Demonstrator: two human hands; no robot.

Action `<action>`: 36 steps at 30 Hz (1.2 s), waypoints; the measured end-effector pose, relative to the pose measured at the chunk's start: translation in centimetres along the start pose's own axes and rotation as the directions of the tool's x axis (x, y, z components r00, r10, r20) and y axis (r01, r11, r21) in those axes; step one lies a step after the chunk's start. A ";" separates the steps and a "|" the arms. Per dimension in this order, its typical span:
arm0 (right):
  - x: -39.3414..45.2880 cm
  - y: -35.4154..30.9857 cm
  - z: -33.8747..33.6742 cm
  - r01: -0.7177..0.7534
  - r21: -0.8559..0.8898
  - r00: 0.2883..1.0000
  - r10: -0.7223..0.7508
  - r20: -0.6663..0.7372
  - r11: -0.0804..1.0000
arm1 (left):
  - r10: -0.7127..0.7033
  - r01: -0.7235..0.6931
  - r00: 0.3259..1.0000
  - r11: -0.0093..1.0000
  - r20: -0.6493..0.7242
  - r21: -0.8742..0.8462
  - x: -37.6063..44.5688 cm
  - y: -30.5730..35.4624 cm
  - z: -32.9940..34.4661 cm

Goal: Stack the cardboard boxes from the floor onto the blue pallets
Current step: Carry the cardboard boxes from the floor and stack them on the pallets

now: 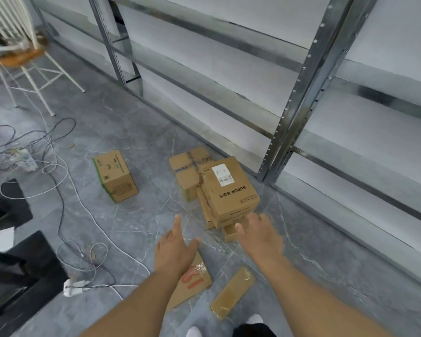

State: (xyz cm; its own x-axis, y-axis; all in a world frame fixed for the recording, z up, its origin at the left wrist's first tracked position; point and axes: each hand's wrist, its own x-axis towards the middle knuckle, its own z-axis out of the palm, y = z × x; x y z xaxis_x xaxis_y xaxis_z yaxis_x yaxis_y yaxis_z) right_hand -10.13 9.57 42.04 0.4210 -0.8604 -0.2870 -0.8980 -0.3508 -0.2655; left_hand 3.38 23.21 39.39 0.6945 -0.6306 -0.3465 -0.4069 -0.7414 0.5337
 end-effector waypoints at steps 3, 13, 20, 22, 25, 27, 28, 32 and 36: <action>0.6 -1.0 0.8 0.015 -0.008 1.000 -0.015 0.008 1.000 | -0.031 0.031 0.999 0.999 0.018 -0.021 0.3 -1.2 0.1; 5.9 -4.7 3.4 0.071 -0.029 0.995 -0.069 0.069 0.997 | -0.111 0.114 0.991 0.993 0.069 -0.035 5.9 -2.0 -0.3; 14.2 -10.1 1.9 0.127 -0.021 0.990 -0.126 0.056 0.992 | -0.152 0.151 0.988 0.987 -0.011 -0.061 13.8 -2.1 -4.6; 16.3 -11.7 1.5 0.159 -0.009 0.985 -0.158 0.070 0.987 | -0.172 0.168 0.984 0.983 -0.045 -0.077 15.9 -2.2 -6.0; 18.7 -14.4 1.2 0.222 -0.009 0.972 -0.220 0.085 0.975 | -0.191 0.181 0.977 0.977 -0.094 -0.112 18.3 -2.4 -7.9; 19.9 -16.7 1.1 0.261 -0.012 0.958 -0.257 0.125 0.965 | -0.211 0.193 0.971 0.970 -0.113 -0.150 19.2 -2.9 -9.0; 20.3 -18.0 1.2 0.282 -0.020 0.951 -0.277 0.141 0.959 | -0.222 0.200 0.967 0.965 -0.123 -0.168 19.5 -3.2 -9.5; 22.1 -23.3 1.5 0.385 -0.007 0.913 -0.380 0.150 0.923 | -0.284 0.253 0.946 0.948 -0.157 -0.193 20.7 -5.4 -12.0; 24.5 -28.8 2.8 0.425 -0.002 0.894 -0.419 0.161 0.905 | -0.325 0.288 0.930 0.935 -0.174 -0.205 24.2 -8.5 -15.0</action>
State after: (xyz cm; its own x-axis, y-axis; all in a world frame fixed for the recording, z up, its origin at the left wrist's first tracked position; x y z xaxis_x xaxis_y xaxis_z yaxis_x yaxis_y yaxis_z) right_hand 26.39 -0.38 40.04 0.7730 -0.5622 -0.2939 -0.6344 -0.6838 -0.3606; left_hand 32.51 17.75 38.00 0.8811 -0.3056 -0.3611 -0.0587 -0.8281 0.5575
